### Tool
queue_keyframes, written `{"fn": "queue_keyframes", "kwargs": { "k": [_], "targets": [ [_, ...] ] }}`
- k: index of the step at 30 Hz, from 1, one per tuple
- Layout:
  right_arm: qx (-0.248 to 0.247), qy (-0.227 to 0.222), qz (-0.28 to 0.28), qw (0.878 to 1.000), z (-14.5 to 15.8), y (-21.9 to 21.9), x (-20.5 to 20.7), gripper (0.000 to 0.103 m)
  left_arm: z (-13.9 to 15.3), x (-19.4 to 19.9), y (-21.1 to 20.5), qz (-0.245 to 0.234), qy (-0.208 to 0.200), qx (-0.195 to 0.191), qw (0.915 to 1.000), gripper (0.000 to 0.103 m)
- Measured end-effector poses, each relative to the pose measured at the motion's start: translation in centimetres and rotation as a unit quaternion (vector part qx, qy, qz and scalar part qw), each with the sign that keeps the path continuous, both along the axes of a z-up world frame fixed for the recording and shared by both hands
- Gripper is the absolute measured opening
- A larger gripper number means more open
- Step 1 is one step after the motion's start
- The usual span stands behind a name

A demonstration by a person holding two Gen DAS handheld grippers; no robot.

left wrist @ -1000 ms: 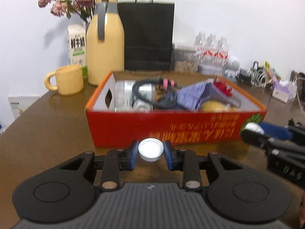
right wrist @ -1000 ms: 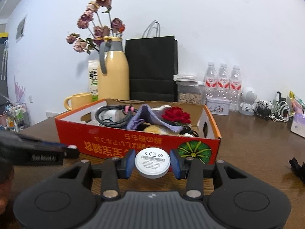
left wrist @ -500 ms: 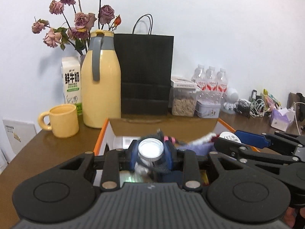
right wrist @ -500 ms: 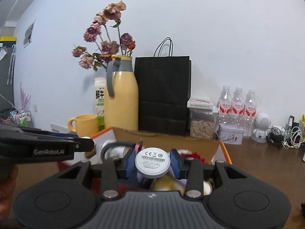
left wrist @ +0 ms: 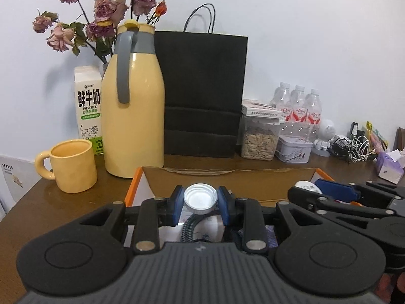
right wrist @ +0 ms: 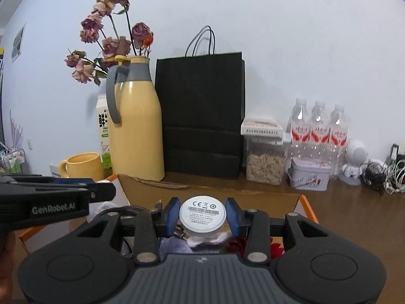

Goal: Organize objects

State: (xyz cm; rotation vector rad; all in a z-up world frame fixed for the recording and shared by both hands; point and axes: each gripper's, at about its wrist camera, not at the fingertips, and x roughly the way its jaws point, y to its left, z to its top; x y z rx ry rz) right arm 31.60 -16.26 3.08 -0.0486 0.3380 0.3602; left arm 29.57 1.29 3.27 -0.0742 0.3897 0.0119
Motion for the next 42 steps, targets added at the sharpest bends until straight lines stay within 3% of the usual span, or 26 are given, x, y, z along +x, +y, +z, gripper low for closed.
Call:
{"fn": "queue_keyframes", "kwargs": {
  "k": [3, 5, 7, 8, 9, 20, 26, 42],
  "targets": [
    [-0.004, -0.001, -0.002, 1.000, -0.2, 0.0, -0.2, 0.039, 0.0, -0.3, 0.1, 0.004, -0.004, 0.002, 1.0000, 0.032],
    [-0.009, -0.001, -0.005, 1.000, -0.3, 0.0, -0.4, 0.039, 0.1, -0.7, 0.0, 0.009, -0.012, 0.010, 0.9998, 0.050],
    [-0.009, -0.004, -0.012, 1.000, -0.2, -0.2, -0.8, 0.057, 0.3, -1.3, 0.2, 0.019, -0.028, 0.015, 0.9993, 0.101],
    [-0.005, -0.008, -0.017, 1.000, -0.2, -0.5, -1.1, 0.081, 0.4, -1.7, 0.3, 0.023, -0.039, 0.015, 0.9989, 0.103],
    [-0.001, -0.012, -0.021, 1.000, -0.2, -0.7, -1.3, 0.103, 0.5, -1.9, 0.4, 0.026, -0.048, 0.015, 0.9984, 0.103],
    [-0.008, -0.012, -0.040, 0.999, -0.1, -0.9, -1.8, 0.103, 0.9, -2.2, 1.0, 0.032, -0.030, 0.008, 0.9990, 0.103],
    [0.002, -0.026, -0.043, 0.999, 0.6, -1.2, -3.1, 0.103, 1.4, -3.3, 1.3, 0.034, -0.041, 0.002, 0.9986, 0.103],
    [0.016, -0.002, -0.033, 0.999, 1.7, -2.6, -11.4, 0.103, 1.3, -12.1, 1.8, 0.025, 0.004, 0.010, 0.9996, 0.103]
  ]
}}
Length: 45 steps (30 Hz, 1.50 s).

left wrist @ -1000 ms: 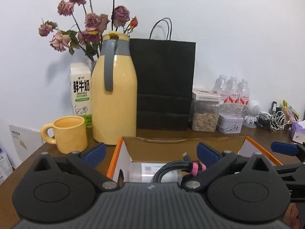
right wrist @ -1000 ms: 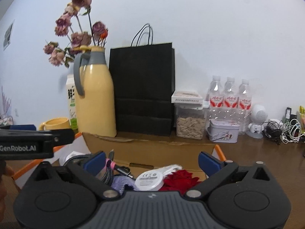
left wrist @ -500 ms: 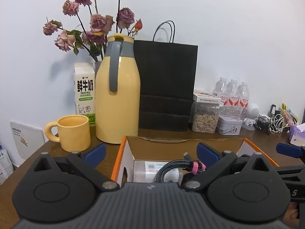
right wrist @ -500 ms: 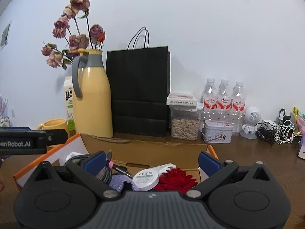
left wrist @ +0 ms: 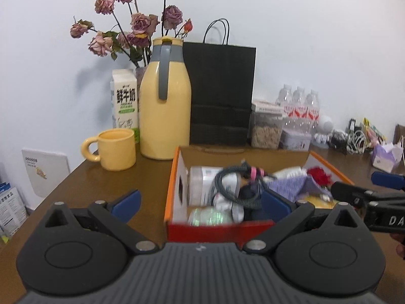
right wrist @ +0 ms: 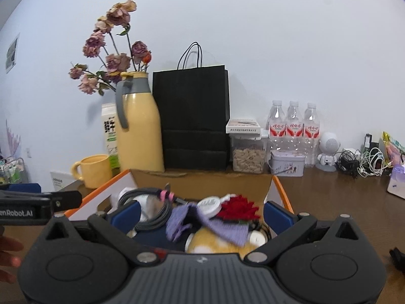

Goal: Organize objects

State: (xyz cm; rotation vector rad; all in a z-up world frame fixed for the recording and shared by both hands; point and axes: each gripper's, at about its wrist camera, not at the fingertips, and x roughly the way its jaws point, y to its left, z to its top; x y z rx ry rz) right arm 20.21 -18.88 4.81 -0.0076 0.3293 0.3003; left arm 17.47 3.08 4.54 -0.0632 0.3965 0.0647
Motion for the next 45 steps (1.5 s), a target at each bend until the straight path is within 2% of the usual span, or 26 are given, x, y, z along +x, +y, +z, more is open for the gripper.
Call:
{"fn": "queue_keyframes", "kwargs": {
  "k": [9, 18, 45],
  "targets": [
    [0.003, 0.028, 0.001, 1.000, -0.3, -0.8, -5.0, 0.103, -0.8, -5.0, -0.7, 0.004, 0.024, 0.003, 0.9997, 0.103],
    [-0.002, 0.055, -0.005, 0.998, -1.7, -1.5, -7.4, 0.103, -1.5, -8.0, -1.5, 0.007, 0.036, 0.007, 0.9993, 0.103],
    [-0.002, 0.055, -0.008, 0.998, -1.8, -2.1, -8.7, 0.103, -1.4, -9.4, -2.2, 0.006, 0.036, 0.008, 0.9993, 0.103]
  ]
}}
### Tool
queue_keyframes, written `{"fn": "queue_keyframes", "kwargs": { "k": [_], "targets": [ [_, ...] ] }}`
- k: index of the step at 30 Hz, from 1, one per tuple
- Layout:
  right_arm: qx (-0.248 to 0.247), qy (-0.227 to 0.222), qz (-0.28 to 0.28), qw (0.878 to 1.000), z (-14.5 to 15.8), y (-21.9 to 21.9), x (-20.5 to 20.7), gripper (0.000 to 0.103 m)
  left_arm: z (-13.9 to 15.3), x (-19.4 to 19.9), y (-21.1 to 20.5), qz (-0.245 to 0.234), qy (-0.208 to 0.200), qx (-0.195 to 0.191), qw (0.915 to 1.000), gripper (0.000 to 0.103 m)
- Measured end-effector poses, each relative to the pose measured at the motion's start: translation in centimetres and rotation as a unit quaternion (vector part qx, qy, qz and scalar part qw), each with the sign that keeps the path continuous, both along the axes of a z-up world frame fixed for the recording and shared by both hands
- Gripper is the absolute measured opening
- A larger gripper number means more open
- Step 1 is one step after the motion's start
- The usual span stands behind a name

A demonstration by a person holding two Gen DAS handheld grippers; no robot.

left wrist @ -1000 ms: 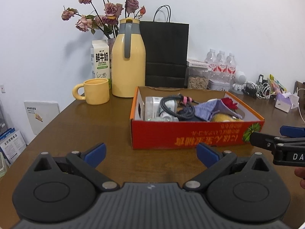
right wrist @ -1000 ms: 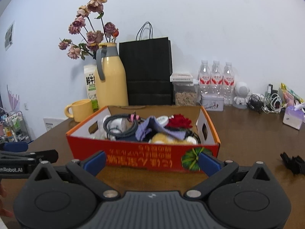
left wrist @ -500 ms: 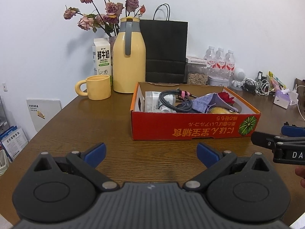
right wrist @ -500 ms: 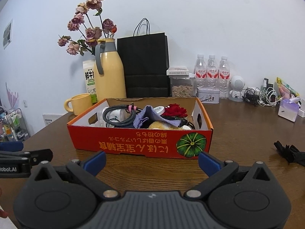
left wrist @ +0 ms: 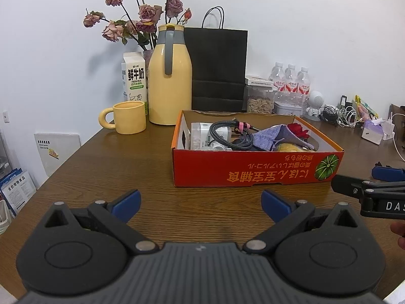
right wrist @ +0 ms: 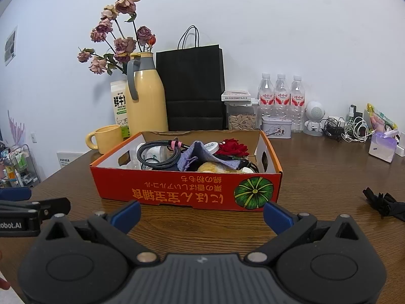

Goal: Organize objects

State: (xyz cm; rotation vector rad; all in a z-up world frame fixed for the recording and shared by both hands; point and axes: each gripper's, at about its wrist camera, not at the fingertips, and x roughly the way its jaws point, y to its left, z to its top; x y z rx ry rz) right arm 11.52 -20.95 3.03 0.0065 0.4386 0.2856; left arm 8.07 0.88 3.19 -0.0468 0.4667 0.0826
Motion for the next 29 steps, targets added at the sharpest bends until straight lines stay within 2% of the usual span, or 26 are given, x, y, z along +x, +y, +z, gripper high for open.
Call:
{"fn": "queue_keyframes", "kwargs": {
  "k": [17, 29],
  "targets": [
    [-0.001, 0.000, 0.000, 1.000, 0.03, -0.01, -0.10, 0.103, -0.04, -0.10, -0.06, -0.005, -0.002, -0.001, 1.0000, 0.103],
    [-0.002, 0.002, 0.001, 1.000, -0.13, 0.15, -0.09, 0.103, 0.10, -0.32, -0.03, 0.011, -0.010, -0.003, 0.9999, 0.103]
  ]
}}
